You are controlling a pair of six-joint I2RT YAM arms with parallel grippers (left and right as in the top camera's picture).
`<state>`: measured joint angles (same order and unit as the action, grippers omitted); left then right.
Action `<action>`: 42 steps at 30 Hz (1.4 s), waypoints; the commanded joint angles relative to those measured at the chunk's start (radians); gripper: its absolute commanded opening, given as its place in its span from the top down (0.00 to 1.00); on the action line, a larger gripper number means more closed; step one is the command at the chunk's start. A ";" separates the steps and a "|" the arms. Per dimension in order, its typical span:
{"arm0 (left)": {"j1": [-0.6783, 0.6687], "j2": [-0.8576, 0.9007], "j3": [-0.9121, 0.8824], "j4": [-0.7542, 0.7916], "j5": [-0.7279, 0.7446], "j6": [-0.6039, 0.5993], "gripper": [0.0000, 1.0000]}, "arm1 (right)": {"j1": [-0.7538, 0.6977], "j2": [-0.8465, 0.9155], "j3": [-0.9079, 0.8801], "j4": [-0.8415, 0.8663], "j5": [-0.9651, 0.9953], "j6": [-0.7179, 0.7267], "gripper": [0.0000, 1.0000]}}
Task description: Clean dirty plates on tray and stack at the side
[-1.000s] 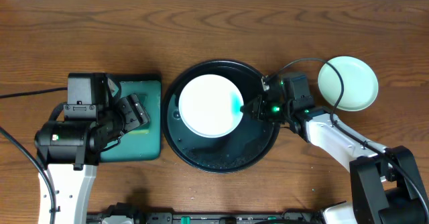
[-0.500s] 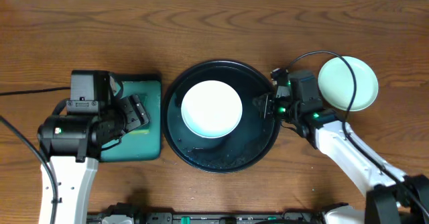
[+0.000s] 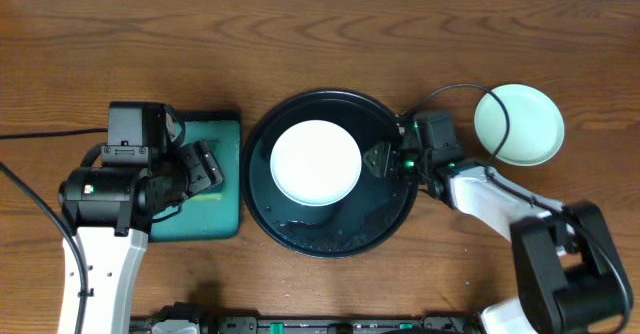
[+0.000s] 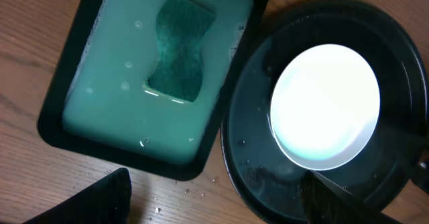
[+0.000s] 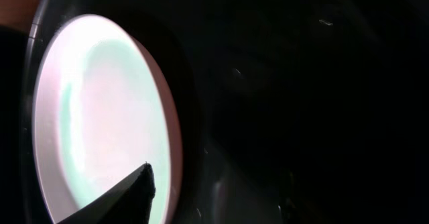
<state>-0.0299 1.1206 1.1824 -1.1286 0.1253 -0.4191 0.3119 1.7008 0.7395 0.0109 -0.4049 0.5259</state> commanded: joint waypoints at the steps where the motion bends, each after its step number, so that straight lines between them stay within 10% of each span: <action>1: 0.000 0.003 0.000 -0.005 -0.002 -0.002 0.20 | 0.005 0.038 0.005 0.067 -0.079 0.067 0.43; 17: 0.000 0.003 0.000 -0.013 -0.002 -0.002 0.20 | 0.163 0.078 0.005 0.119 0.097 0.126 0.45; 33: 0.000 0.003 0.000 -0.045 -0.002 -0.002 0.20 | 0.217 0.164 0.005 0.074 0.258 0.274 0.99; 42: 0.000 0.003 0.000 -0.064 -0.002 -0.002 0.20 | 0.217 0.150 0.007 0.052 0.201 0.256 0.99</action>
<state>-0.0299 1.1213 1.1824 -1.1835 0.1253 -0.4191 0.5156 1.7943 0.7746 0.1017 -0.1612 0.7780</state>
